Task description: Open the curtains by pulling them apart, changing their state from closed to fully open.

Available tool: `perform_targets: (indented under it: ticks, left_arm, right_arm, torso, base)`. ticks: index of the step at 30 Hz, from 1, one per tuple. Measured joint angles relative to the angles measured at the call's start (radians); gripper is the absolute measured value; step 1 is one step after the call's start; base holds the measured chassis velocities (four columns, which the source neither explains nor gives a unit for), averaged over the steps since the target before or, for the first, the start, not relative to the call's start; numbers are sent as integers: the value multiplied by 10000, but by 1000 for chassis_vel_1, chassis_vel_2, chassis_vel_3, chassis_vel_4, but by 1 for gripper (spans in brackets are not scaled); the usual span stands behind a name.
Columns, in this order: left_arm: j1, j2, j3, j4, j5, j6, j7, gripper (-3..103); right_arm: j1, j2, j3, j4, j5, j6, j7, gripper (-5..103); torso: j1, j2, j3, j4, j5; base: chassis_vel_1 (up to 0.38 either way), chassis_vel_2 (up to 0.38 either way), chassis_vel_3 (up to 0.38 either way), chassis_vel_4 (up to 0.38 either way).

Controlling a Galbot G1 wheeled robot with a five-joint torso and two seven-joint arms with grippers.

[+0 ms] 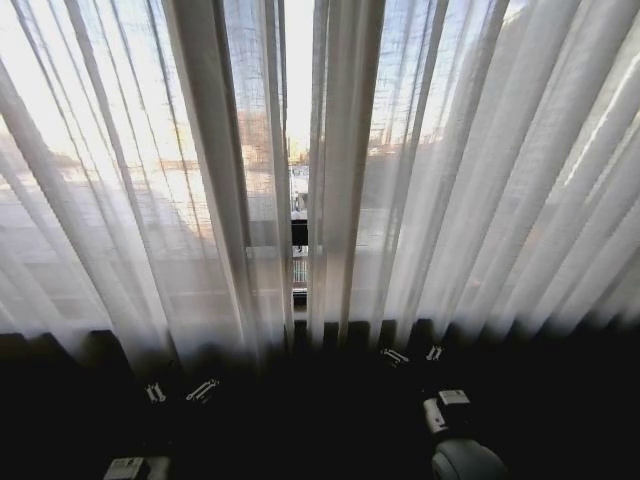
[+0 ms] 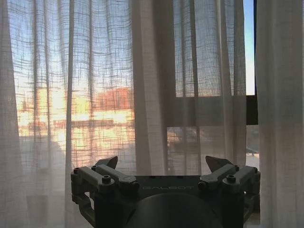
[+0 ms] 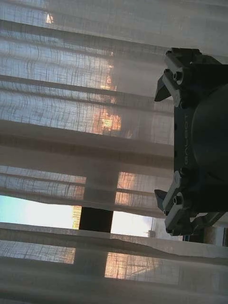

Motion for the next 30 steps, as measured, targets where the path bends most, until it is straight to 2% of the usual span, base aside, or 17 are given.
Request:
perform_targets:
  ticks: [7,8,11,14,15,16,25,30]
  left_arm:
    - [21,-10,-21,18,-1,-47,2,100]
    - [58,-13,-56,20,-1,-79,2,100]
    - [132,-28,-100,21,-1,-141,1,100]
    - [224,-49,-130,-24,-1,-179,2,100]
    - [277,-115,-209,-115,0,-184,4,100]
    - [283,-139,-232,-145,0,-182,2,100]
    - [325,-222,-301,-342,1,-63,-49,100]
    - [224,-227,-261,-407,0,110,-71,100]
  right_arm:
    - [185,38,-360,-255,-114,-7,6,100]
    - [390,37,-481,-564,-46,0,32,100]
    - [846,5,-627,-1179,313,98,60,100]
    - [1685,-32,-754,-2175,904,145,89,100]
    - [2864,-76,-993,-3425,1727,144,221,100]
    - [3111,-87,-1052,-3677,1839,145,232,100]
    - [5469,36,-1692,-5659,2333,153,247,100]
    - [5747,108,-1960,-5781,2359,162,361,100]
  torso:
    - [3,-1,1,0,2]
    - [10,-5,3,-1,-8]
    - [18,-6,5,1,-6]
    - [10,-6,3,1,4]
    - [-6,1,-1,0,8]
    - [-6,2,-2,-1,7]
    - [7,-3,3,4,-2]
    - [7,-3,3,-1,0]
  base:
    - [-49,439,43,-459]
    - [-49,222,32,-311]
    - [-23,152,29,-159]
    - [-7,11,0,-29]
    - [-8,-112,12,125]
    - [7,-75,12,93]
    - [1,-17,0,21]
    - [0,0,0,0]
